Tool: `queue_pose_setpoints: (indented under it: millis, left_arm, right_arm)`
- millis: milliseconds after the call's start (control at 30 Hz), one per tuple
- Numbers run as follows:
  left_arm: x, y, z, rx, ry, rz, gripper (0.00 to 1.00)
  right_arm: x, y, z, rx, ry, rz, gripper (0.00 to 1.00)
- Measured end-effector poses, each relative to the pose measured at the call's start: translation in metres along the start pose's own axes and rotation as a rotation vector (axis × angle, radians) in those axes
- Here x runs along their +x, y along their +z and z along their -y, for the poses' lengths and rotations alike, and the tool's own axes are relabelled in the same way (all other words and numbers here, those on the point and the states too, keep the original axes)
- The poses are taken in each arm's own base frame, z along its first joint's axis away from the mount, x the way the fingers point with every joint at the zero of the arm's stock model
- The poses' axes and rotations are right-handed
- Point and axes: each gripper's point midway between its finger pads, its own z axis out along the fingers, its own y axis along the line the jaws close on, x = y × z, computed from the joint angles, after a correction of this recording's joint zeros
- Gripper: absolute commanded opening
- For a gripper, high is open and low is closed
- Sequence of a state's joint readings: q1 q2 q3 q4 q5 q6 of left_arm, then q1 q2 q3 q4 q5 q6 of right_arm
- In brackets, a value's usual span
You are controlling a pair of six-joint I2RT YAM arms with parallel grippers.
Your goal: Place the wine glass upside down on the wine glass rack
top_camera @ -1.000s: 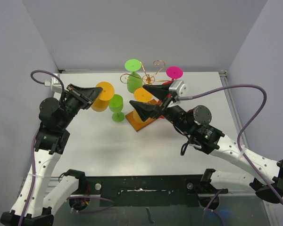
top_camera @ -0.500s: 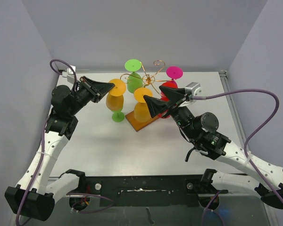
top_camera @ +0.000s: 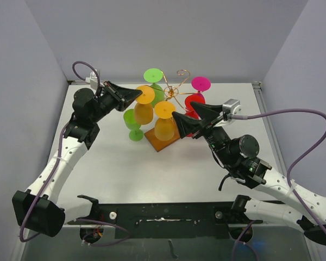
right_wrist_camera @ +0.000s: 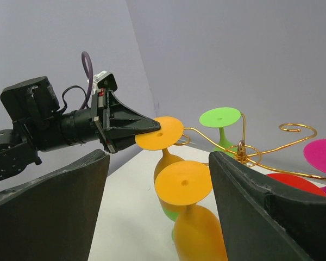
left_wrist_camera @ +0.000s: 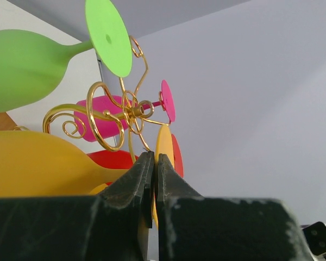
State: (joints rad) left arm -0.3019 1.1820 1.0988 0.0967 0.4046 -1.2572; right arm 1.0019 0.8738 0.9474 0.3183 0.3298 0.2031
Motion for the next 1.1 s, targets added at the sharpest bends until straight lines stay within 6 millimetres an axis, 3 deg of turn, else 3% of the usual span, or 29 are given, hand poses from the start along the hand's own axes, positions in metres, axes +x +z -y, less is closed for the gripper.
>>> queue_pose_setpoints:
  millis: [533,1100]
  left_arm:
    - [-0.004,0.042,-0.006,-0.019,-0.059,-0.02,0.0]
    - [-0.027,0.049,-0.019,-0.081,-0.02,0.108,0.0]
  right_arm:
    - [-0.005,-0.008,0.005,0.016,0.02,0.016,0.76]
    - [-0.004,-0.01,0.005,0.017,0.026,0.012,0.76]
